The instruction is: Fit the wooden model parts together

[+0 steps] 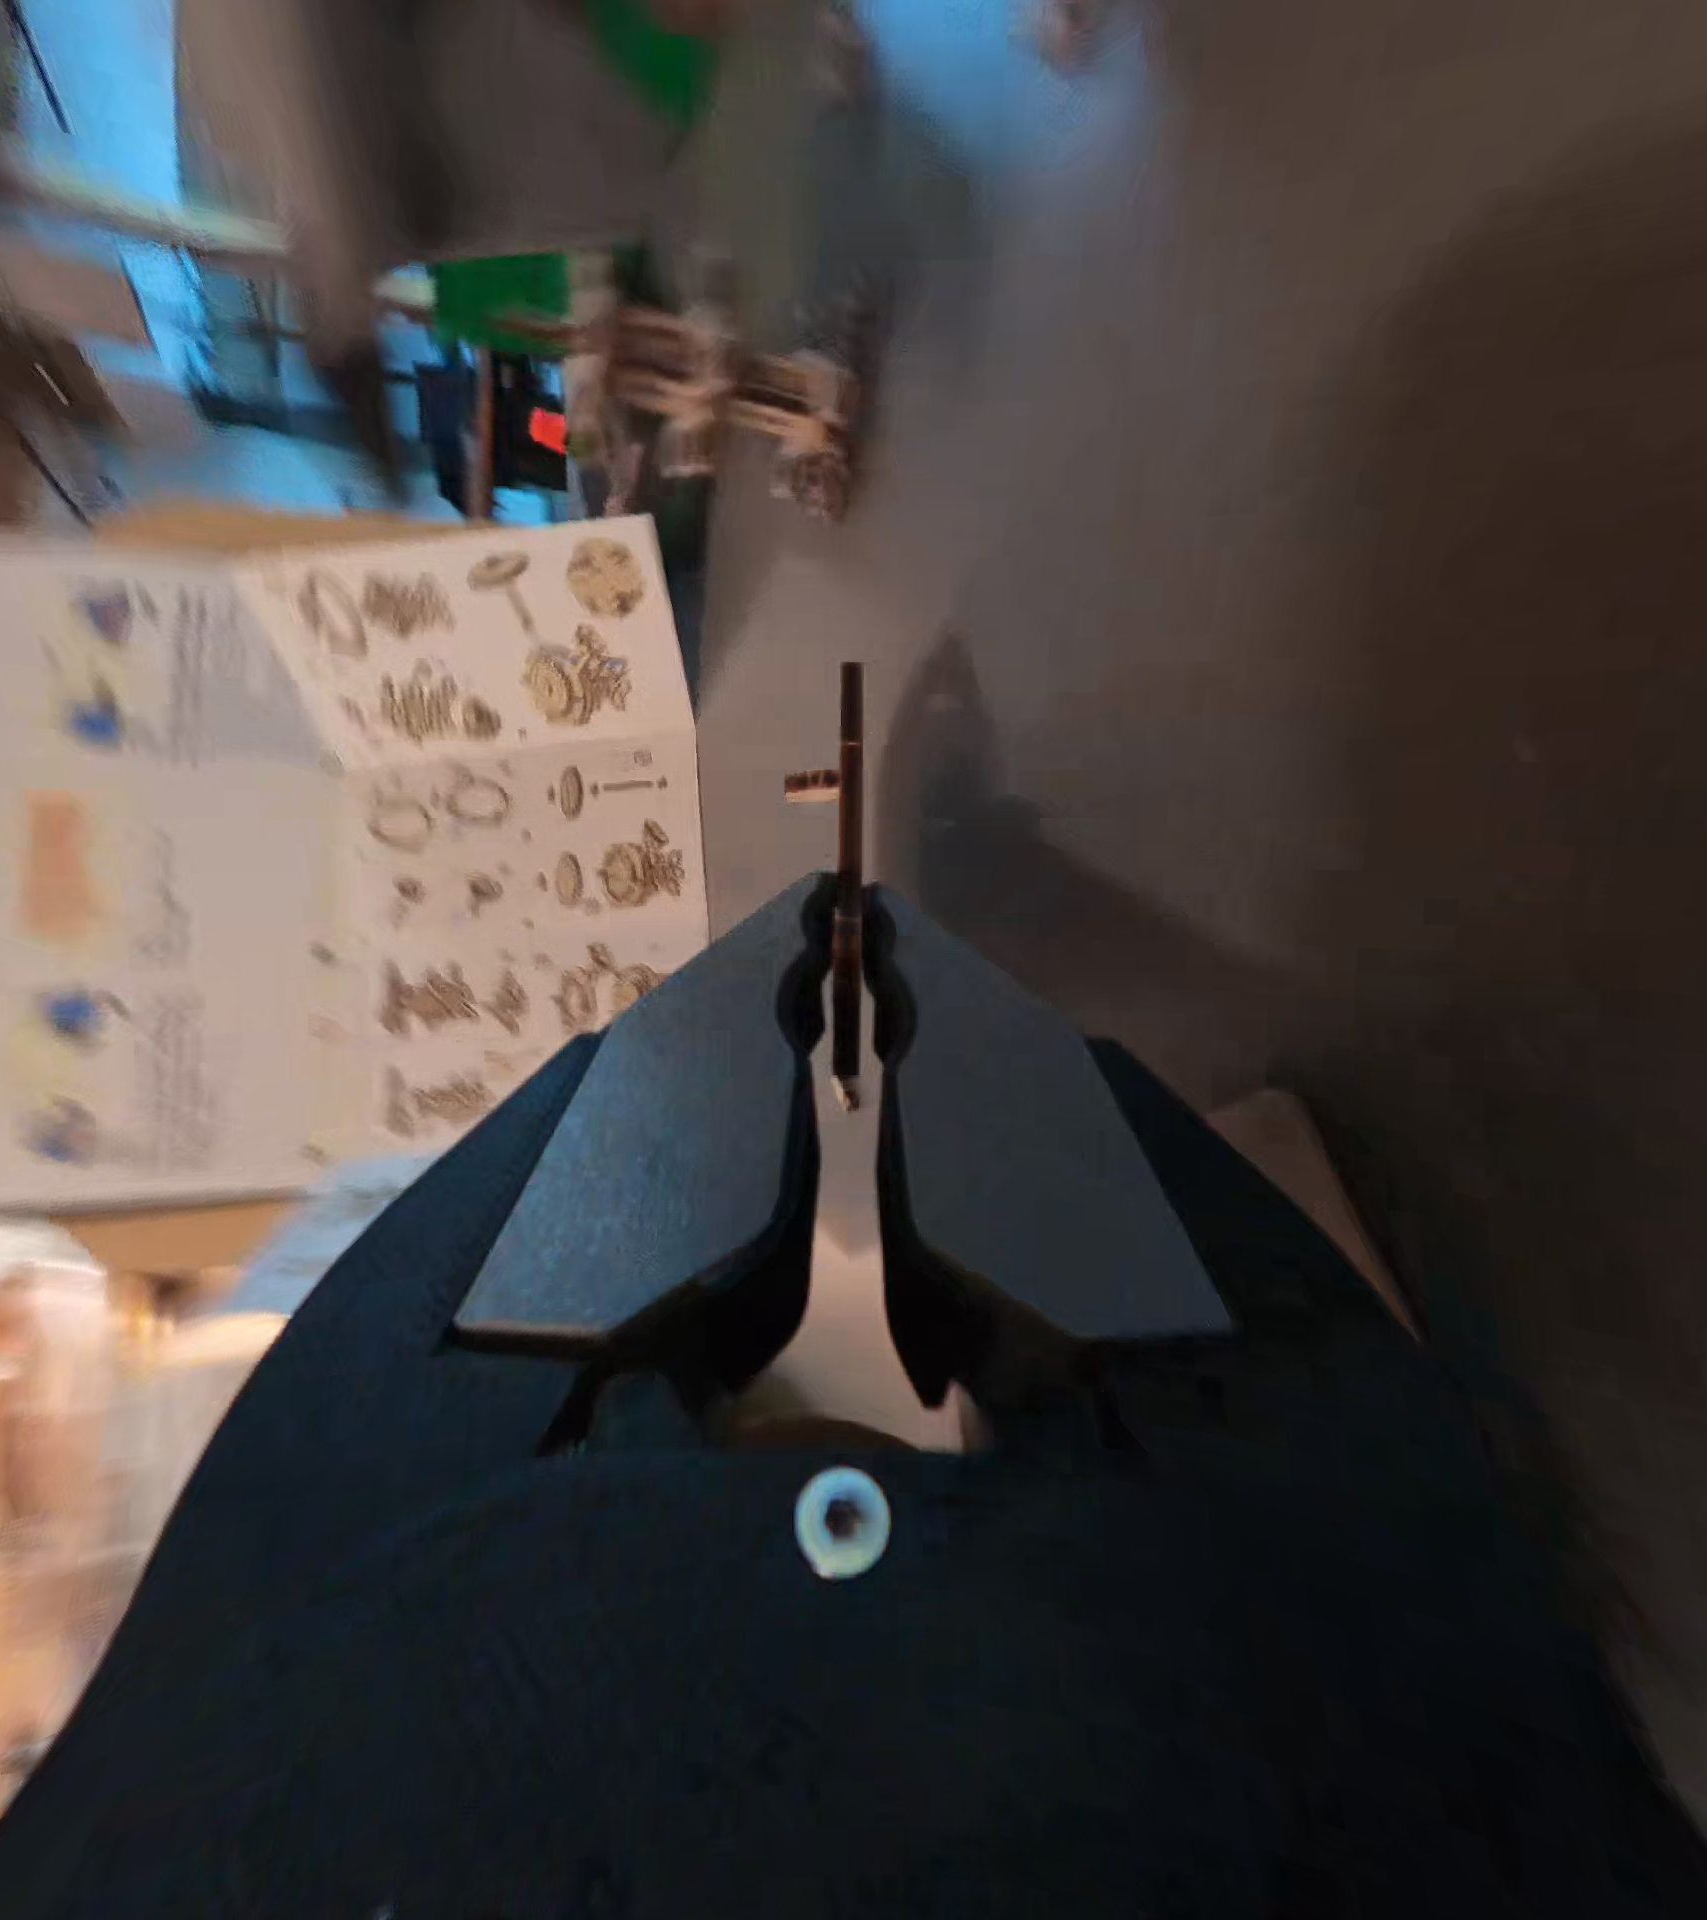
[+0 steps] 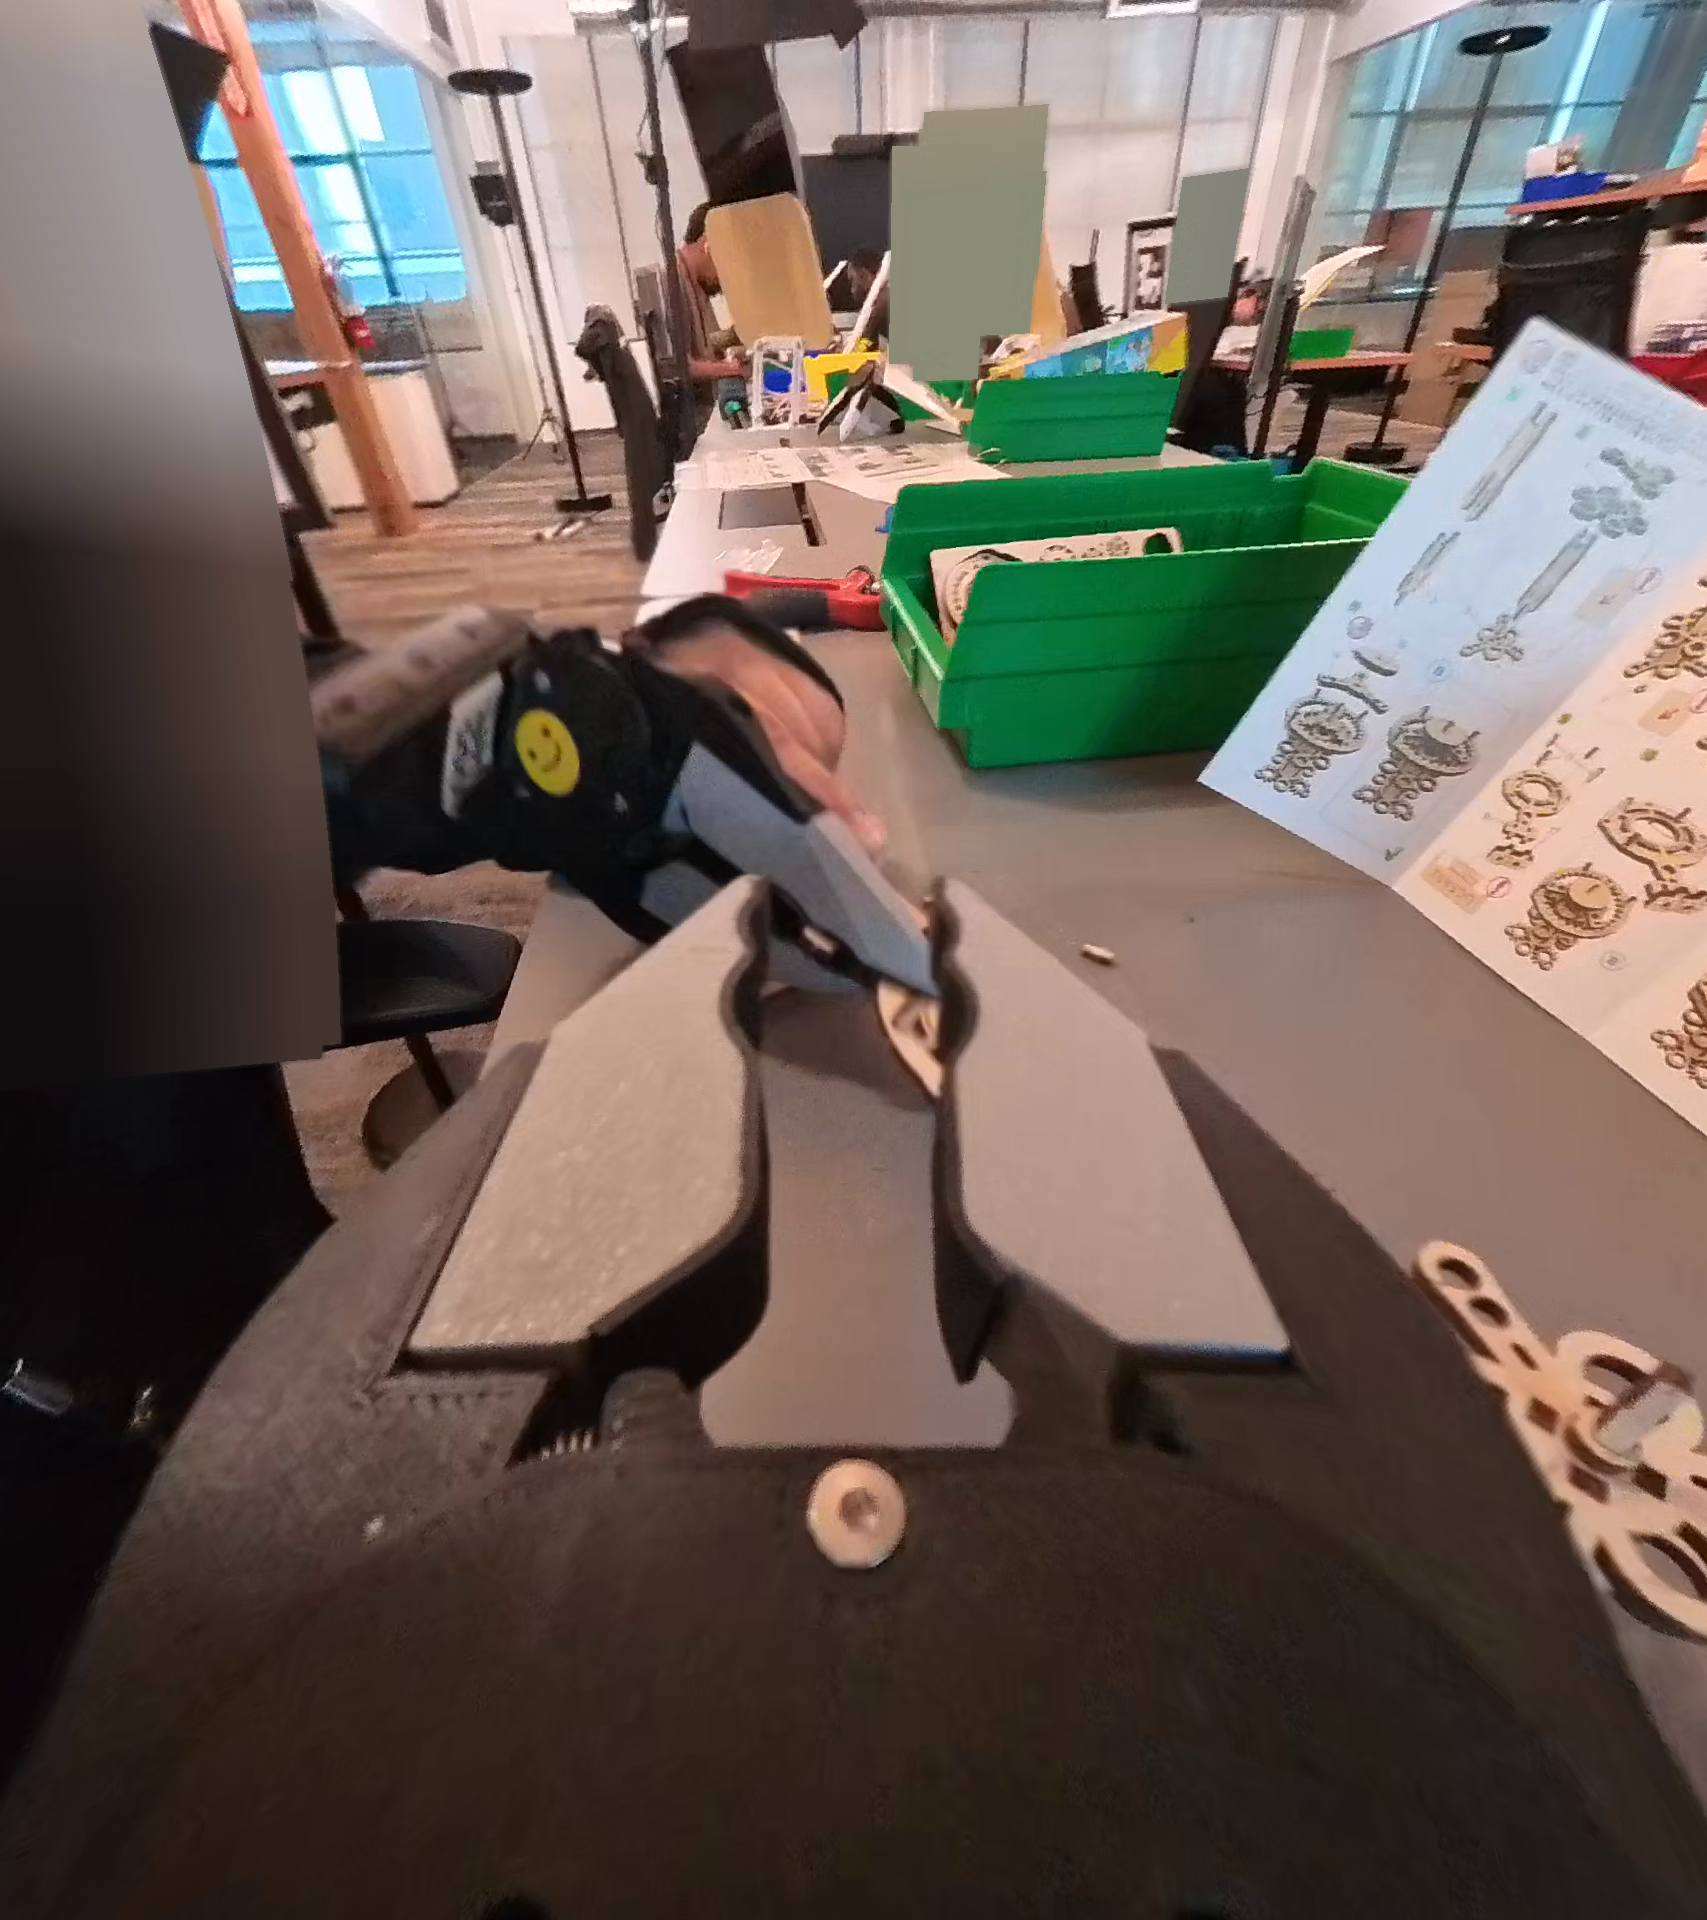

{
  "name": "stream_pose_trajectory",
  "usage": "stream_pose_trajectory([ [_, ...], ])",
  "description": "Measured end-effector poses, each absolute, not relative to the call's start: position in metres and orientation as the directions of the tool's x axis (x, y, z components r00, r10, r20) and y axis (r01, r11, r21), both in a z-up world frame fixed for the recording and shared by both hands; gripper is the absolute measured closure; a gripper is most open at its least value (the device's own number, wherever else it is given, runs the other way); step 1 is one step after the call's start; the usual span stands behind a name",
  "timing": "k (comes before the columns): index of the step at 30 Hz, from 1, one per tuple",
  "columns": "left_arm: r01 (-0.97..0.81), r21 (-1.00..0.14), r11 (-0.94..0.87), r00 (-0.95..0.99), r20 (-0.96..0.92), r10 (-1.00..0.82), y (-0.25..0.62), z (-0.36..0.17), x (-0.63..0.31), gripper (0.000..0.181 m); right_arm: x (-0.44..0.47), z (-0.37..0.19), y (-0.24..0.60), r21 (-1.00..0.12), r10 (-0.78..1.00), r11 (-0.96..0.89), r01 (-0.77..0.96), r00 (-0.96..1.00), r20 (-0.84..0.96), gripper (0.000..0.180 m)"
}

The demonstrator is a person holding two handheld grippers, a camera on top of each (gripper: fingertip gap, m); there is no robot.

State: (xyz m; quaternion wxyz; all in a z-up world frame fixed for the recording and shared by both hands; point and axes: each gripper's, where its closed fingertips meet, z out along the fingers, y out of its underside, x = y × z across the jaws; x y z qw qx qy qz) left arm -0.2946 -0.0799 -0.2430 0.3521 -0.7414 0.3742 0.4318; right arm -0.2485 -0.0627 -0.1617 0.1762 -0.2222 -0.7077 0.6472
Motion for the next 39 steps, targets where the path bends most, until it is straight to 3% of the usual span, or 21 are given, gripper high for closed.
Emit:
stream_pose_trajectory([
  [3,-0.895,-0.117,-0.431,0.251,-0.930,-0.269,-0.077,-0.254,-0.291,0.180,-0.248,-0.173,-0.065,-0.985,0.534,0.128,0.111,-0.845,-0.026,0.180],
  [6,-0.912,-0.098,-0.399,0.223,-0.933,-0.283,-0.078,-0.253,-0.288,0.180,-0.253,-0.193,-0.065,-0.960,0.552,0.220,0.171,-0.834,-0.022,0.180],
  [11,-0.934,0.100,-0.342,-0.010,-0.967,-0.255,-0.076,-0.246,-0.284,0.181,-0.256,-0.223,-0.070,-0.894,0.560,0.382,0.233,-0.828,0.024,0.180],
  [15,-0.936,0.101,-0.337,-0.007,-0.964,-0.267,-0.074,-0.247,-0.285,0.181,-0.259,-0.228,-0.071,-0.877,0.569,0.416,0.241,-0.821,0.045,0.180],
  [20,-0.931,-0.097,-0.352,0.224,-0.913,-0.341,-0.074,-0.262,-0.288,0.174,-0.263,-0.232,-0.071,-0.865,0.568,0.418,0.278,-0.823,0.010,0.180],
  [26,-0.910,-0.239,-0.340,0.363,-0.854,-0.372,-0.076,-0.262,-0.277,0.170,-0.270,-0.239,-0.072,-0.845,0.578,0.424,0.326,-0.816,-0.025,0.180],
  [33,-0.785,-0.535,-0.311,0.615,-0.617,-0.490,-0.090,-0.259,-0.247,0.157,-0.268,-0.256,-0.067,-0.783,0.584,0.480,0.395,-0.810,-0.051,0.180],
  [38,-0.722,-0.603,-0.340,0.673,-0.494,-0.551,-0.099,-0.259,-0.238,0.148,-0.265,-0.260,-0.068,-0.769,0.573,0.504,0.393,-0.818,-0.042,0.180],
  [39,-0.705,-0.620,-0.344,0.683,-0.465,-0.563,-0.102,-0.257,-0.235,0.139,-0.265,-0.261,-0.067,-0.765,0.573,0.511,0.392,-0.819,-0.037,0.180],
])
